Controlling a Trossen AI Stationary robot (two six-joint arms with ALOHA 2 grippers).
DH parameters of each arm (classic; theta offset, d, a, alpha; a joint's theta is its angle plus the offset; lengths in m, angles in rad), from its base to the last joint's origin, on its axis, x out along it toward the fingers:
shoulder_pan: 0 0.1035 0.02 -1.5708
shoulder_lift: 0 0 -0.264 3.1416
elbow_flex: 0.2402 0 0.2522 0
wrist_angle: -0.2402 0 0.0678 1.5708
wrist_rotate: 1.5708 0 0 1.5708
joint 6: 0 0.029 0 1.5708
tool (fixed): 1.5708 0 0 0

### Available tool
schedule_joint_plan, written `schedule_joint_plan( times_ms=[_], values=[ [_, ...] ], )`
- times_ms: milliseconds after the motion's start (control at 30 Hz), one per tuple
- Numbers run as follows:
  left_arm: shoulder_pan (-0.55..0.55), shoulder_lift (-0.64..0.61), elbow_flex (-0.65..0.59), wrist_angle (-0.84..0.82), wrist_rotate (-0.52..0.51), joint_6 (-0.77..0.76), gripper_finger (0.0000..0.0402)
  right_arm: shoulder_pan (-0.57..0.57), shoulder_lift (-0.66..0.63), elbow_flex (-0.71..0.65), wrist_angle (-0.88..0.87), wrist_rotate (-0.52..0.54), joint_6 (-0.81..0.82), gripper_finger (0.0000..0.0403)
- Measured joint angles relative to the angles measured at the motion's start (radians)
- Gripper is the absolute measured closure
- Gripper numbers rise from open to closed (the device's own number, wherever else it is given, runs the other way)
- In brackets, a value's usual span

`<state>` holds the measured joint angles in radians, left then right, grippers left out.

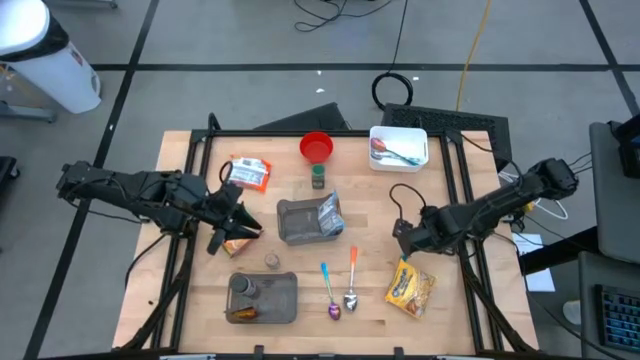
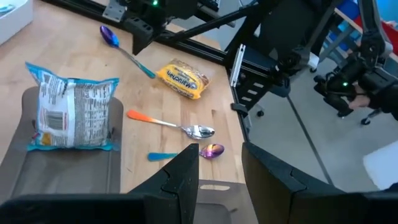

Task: Pick & Place Food Item
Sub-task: Put the top purple spoon into the white bin

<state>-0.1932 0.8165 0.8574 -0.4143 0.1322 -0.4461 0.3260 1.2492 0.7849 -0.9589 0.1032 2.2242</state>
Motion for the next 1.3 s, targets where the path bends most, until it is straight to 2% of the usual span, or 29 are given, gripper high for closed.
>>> schedule_joint_plan(
  times_ms=[400,600,767,900,1067,1300],
  values=[
    [0.005,0.0,0.0,0.066,-0.009,0.073,0.0273,-0.128,0.047,0.0,-0.004,-0.011,-0.045,0.0126],
    [0.028,0.0,0.0,0.11,-0.01,0.086,0.0273,-0.168,0.069,0.0,-0.019,-0.056,-0.084,0.0126],
    [0.057,0.0,0.0,0.111,-0.011,0.085,0.0273,-0.169,0.077,-0.003,-0.018,-0.059,-0.077,0.0126],
    [0.069,0.0,0.0,0.11,0.002,0.085,0.0273,-0.169,0.076,-0.07,0.091,-0.133,-0.055,0.0126],
    [0.071,0.0,0.0,0.106,0.025,0.067,0.0273,-0.149,0.076,-0.123,0.217,-0.104,-0.004,0.0126],
    [0.07,0.0,0.0,0.102,0.052,0.063,0.0273,-0.148,0.074,-0.135,0.223,-0.105,-0.003,0.0126]
  ],
)
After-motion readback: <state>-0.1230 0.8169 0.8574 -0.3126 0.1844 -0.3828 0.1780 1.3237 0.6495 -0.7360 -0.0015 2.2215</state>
